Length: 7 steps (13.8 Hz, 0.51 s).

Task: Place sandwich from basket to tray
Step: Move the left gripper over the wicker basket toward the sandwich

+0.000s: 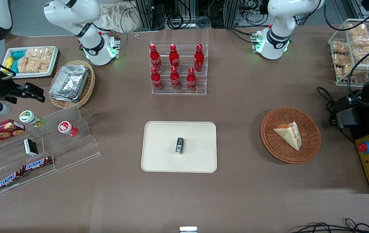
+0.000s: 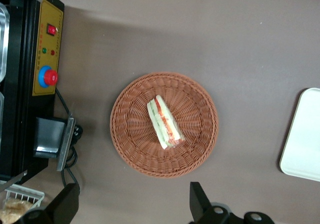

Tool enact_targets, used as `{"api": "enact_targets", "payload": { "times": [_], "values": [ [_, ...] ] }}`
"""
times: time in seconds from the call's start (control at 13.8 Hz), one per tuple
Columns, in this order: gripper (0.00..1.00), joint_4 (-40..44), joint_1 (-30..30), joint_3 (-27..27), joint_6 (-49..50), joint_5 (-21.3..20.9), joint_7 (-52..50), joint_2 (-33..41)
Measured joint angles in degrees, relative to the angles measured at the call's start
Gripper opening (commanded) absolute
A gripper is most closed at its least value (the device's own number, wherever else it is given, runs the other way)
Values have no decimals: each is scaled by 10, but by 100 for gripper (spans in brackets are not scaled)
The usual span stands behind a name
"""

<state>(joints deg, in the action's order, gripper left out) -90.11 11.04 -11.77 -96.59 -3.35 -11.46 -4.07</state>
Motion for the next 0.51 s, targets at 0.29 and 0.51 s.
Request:
{"api": "enact_targets", "payload": {
  "times": [0.29, 0.51],
  "values": [
    [100, 0, 0, 3, 7, 0, -23, -9],
    [100, -10, 0, 6, 5, 0, -105, -19]
  ]
}}
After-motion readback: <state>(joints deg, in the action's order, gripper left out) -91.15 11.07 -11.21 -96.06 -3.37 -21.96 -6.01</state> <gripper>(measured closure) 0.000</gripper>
